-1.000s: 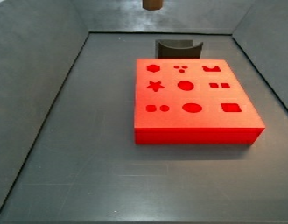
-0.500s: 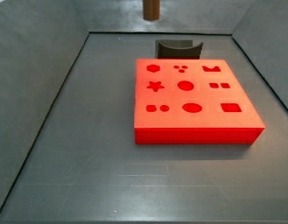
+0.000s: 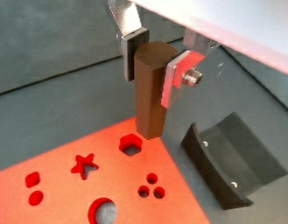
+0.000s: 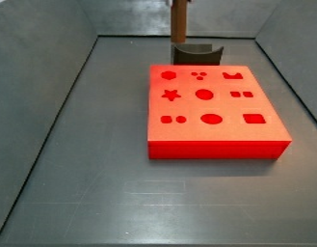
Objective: Insert the hexagon object.
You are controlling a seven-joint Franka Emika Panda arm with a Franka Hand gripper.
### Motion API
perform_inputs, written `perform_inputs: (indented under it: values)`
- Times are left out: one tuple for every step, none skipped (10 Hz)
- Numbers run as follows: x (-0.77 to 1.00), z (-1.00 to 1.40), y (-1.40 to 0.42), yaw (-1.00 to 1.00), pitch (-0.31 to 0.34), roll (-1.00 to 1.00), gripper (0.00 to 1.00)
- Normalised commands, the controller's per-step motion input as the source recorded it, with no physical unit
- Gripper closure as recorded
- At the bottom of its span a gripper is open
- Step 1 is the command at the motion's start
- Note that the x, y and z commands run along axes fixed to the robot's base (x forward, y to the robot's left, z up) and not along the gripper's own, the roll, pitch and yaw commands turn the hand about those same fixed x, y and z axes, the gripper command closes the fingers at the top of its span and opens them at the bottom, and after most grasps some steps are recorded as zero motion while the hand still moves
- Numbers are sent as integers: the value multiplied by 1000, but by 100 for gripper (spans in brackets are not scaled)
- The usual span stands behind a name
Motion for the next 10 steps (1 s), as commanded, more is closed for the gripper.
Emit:
perform_inputs:
  values:
    - [49, -246, -134, 134, -11, -21, 100]
    - [0, -469, -111, 237, 0, 97, 100]
    - [0, -560, -31, 186, 0, 87, 100]
    - [-9, -546, 0, 143, 0, 111, 100]
    - [-29, -97, -183, 309, 0, 187, 100]
    - [-20, 0, -237, 409, 11, 259, 100]
    - [-103, -20, -197, 394, 0, 283, 100]
    - [-6, -120, -200, 389, 0, 257, 100]
    - [-6, -369, 0, 309, -6, 263, 100]
    - [-40, -354, 0, 343, -24, 204, 100]
